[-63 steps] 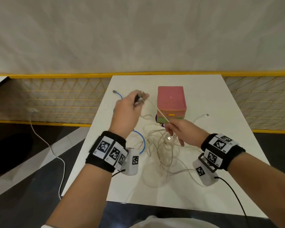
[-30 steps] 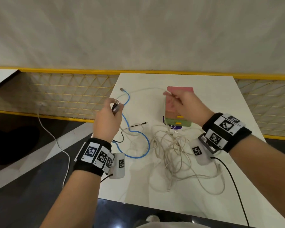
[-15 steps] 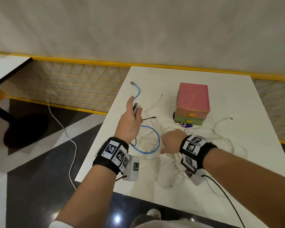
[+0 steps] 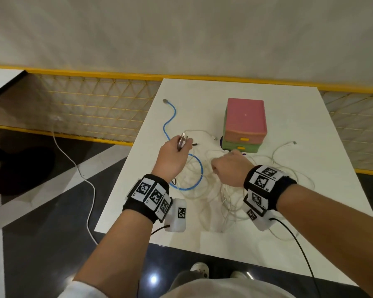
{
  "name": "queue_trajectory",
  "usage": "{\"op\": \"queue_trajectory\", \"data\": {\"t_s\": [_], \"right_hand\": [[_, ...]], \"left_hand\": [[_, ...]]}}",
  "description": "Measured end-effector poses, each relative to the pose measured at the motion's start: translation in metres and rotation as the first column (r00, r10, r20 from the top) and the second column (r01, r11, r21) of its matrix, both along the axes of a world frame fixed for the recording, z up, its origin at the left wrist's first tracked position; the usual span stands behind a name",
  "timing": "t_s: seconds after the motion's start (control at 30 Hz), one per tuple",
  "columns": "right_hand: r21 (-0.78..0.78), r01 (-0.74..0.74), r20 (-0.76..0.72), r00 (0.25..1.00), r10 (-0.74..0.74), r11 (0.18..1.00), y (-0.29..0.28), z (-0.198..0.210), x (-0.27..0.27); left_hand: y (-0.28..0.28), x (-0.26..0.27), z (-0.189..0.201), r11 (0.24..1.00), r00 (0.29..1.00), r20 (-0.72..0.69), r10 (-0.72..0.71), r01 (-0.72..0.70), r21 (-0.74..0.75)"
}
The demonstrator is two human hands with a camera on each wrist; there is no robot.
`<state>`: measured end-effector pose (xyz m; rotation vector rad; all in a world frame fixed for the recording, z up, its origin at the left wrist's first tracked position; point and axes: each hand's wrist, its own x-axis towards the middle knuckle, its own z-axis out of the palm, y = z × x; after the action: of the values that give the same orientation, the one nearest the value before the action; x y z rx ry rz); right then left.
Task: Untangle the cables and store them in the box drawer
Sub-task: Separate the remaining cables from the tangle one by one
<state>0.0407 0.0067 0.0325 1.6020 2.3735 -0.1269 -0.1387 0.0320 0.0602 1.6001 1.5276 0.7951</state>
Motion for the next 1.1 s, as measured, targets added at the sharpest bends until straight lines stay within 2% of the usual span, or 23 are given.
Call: {"op": "queue_trajectory", "data": {"t_s": [0.07,0.13,0.23,0.3,0.43,0.57,0.67,0.73,0.83,0.9,0.93,1.0,1.03,1.1], "right_hand": [[0.089,0.038,-0.074,0.997,-0.032,0.995,-0.003,0.007,0.004],[0.105,0.126,-0.238,0.966,-0.098,0.987,-0.006,0.015,0.009],[-0.001,0.235,-0.562,0.804,-0.195,0.972,-0.013,0.027,0.013],[-0.029,0.21,-0.646,0.742,-0.179,0.977,-0.018,0.032,0.012],[-0.017,0.17,-0.699,0.703,-0.133,0.985,-0.032,0.039,0.009],[-0.006,0.132,-0.683,0.723,-0.1,0.991,-0.044,0.043,0.007],[-0.029,0.124,-0.69,0.716,-0.109,0.992,-0.049,0.045,0.008],[-0.03,0.118,-0.693,0.713,-0.106,0.993,-0.051,0.046,0.008],[0.002,0.098,-0.642,0.763,-0.074,0.995,-0.052,0.045,0.011],[-0.039,0.117,-0.595,0.795,-0.117,0.992,-0.053,0.044,0.021],[-0.062,0.141,-0.592,0.792,-0.15,0.988,-0.053,0.043,0.029],[-0.098,0.213,-0.635,0.739,-0.226,0.972,-0.052,0.043,0.048],[-0.118,0.244,-0.669,0.696,-0.259,0.962,-0.051,0.044,0.056],[-0.108,0.269,-0.729,0.633,-0.26,0.957,-0.048,0.05,0.065]], "left_hand": [[0.001,0.004,0.002,0.999,0.998,0.06,0.036,-0.034,-0.032],[0.002,0.009,0.002,0.996,0.992,0.105,0.072,-0.065,-0.068],[0.002,0.018,0.004,0.993,0.97,0.238,0.051,-0.023,-0.119],[-0.002,0.025,0.008,0.989,0.945,0.326,-0.015,0.062,-0.133],[-0.007,0.04,0.018,0.981,0.864,0.497,-0.082,0.157,-0.111],[-0.007,0.05,0.028,0.986,0.82,0.565,-0.087,0.153,-0.072],[-0.009,0.055,0.033,0.991,0.82,0.563,-0.099,0.131,-0.017],[-0.011,0.058,0.034,0.991,0.776,0.623,-0.101,0.136,-0.009],[-0.013,0.059,0.04,0.99,0.667,0.744,-0.045,0.131,-0.058],[-0.008,0.052,0.047,0.996,0.65,0.76,-0.009,0.072,-0.05],[-0.004,0.045,0.05,0.999,0.653,0.757,0.001,0.036,-0.032],[0.003,0.031,0.056,1.0,0.683,0.73,0.003,-0.01,0.005],[0.002,0.027,0.061,0.999,0.73,0.683,-0.028,0.004,0.036],[-0.005,0.025,0.066,0.982,0.887,0.428,-0.175,0.127,0.138]]}}
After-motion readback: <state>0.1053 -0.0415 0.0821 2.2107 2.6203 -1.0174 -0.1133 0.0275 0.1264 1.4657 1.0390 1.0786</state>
